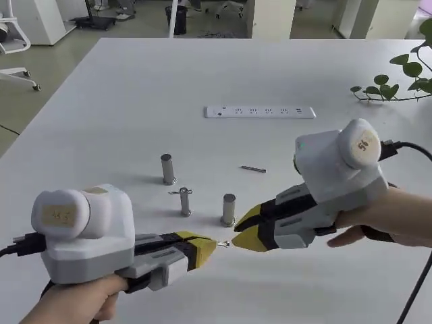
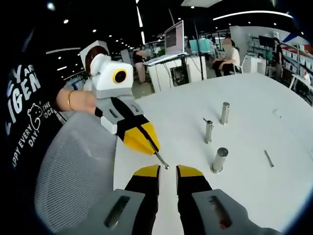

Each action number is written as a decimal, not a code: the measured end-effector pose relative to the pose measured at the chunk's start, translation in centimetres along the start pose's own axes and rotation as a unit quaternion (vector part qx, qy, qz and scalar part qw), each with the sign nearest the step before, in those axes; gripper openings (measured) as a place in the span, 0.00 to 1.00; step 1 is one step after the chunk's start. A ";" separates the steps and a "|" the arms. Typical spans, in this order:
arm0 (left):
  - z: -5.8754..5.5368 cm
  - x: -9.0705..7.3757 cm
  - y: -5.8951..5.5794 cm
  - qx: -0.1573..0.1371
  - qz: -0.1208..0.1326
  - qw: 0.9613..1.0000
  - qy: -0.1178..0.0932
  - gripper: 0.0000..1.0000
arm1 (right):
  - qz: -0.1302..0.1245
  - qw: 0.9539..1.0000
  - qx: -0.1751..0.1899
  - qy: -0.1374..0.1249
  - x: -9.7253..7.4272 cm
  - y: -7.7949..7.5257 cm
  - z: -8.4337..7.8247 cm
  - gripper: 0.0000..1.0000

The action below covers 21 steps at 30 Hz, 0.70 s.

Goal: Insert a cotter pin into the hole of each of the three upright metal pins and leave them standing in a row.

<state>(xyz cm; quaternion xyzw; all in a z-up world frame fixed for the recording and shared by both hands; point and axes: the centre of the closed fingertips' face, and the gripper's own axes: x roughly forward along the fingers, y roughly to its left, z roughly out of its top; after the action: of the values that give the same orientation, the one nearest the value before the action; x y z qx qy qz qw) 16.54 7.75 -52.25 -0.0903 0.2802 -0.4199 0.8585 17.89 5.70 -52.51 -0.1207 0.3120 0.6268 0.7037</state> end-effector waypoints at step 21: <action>-0.3 -0.6 -2.5 0.116 -0.077 0.990 -0.011 0.00 | 0.087 0.996 0.019 -0.011 -0.6 3.0 -1.2 0.11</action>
<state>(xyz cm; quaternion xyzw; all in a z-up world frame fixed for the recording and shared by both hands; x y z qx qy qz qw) 14.40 6.61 -51.26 -0.0159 0.2121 -0.5134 0.8313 14.70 5.09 -52.46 -0.0728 0.3260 0.6805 0.6522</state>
